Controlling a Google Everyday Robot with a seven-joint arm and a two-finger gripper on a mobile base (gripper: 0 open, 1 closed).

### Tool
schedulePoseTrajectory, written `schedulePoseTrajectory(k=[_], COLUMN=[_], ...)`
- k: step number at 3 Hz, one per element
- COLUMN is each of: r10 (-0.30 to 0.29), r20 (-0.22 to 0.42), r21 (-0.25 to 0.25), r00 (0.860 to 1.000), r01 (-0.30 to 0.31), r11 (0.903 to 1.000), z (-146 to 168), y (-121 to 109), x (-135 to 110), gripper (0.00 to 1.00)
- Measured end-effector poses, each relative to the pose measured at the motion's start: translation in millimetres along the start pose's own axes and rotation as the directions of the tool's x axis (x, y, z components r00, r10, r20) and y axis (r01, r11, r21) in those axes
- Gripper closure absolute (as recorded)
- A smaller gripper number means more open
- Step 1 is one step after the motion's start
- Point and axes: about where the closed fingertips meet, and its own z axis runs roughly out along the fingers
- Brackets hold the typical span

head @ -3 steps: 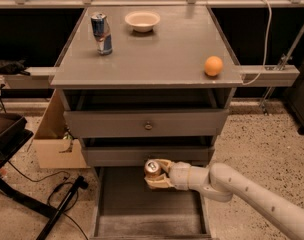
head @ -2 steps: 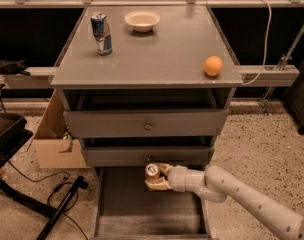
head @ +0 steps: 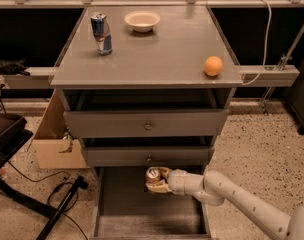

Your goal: Place orange can into bottom drawer

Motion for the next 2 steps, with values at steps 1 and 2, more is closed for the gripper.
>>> schedulePoseTrajectory(k=[1,2], r10=[0.042,0.069], r20=[0.011,0.025], r21=[-0.012,-0.027], r00=[0.999,0.997], r01=[-0.041,-0.068], r11=[0.9991,0.9973], z=[9.3,16.0], y=[1.2,0.5], x=[36.7,75.9], gripper=[1.00,1.00])
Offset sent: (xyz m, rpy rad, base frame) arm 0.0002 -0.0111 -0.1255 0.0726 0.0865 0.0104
